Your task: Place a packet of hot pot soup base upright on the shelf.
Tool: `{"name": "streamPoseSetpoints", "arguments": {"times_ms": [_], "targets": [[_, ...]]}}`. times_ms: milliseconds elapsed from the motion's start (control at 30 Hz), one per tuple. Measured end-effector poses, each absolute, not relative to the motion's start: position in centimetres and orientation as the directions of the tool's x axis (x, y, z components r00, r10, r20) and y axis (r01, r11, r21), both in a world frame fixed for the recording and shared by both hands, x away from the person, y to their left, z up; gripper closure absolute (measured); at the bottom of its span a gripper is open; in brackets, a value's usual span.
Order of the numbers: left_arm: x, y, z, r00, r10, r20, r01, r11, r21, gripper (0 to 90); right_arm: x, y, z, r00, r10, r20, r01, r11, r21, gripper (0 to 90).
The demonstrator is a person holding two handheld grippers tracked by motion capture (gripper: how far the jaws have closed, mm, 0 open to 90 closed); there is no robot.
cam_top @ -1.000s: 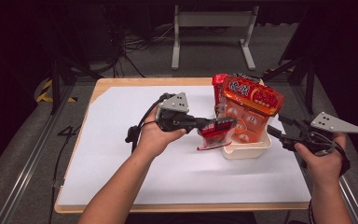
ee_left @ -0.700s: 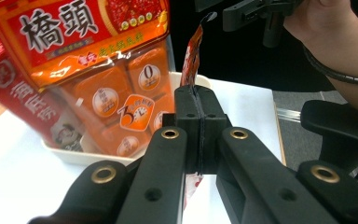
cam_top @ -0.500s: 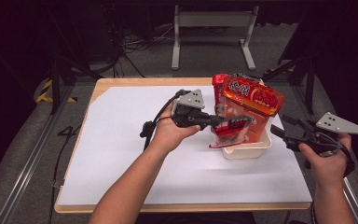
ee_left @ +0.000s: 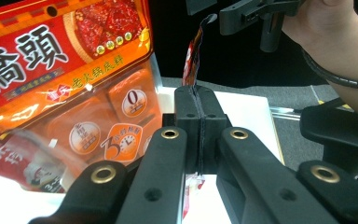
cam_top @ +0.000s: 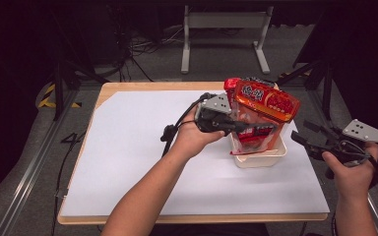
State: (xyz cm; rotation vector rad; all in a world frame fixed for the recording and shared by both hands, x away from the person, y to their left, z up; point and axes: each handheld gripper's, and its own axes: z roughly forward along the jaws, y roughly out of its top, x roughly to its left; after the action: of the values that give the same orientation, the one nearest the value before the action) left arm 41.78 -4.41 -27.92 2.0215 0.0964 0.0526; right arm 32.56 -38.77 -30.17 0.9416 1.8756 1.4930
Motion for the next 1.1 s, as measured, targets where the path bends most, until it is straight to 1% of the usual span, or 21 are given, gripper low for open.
{"name": "streamPoseSetpoints", "arguments": {"times_ms": [467, 700, 1100], "targets": [[42.3, -6.2, -28.8, 0.998, 0.062, -0.012, 0.037, -0.426, 0.904, 90.0, 32.4, -39.2, -30.1, -0.591, 0.806, 0.006, 0.177, 0.123, 0.977, 35.8], [42.6, -7.2, -29.4, 0.999, 0.045, 0.012, 0.008, -0.430, 0.903, 90.0, 32.4, -39.1, -30.2, -0.594, 0.805, 0.008, 0.180, 0.123, 0.976, 35.6], [43.2, -8.0, -30.8, 0.999, 0.052, -0.010, 0.031, -0.427, 0.903, 90.0, 32.3, -39.2, -30.2, -0.591, 0.807, 0.007, 0.179, 0.122, 0.976, 35.4]]}}
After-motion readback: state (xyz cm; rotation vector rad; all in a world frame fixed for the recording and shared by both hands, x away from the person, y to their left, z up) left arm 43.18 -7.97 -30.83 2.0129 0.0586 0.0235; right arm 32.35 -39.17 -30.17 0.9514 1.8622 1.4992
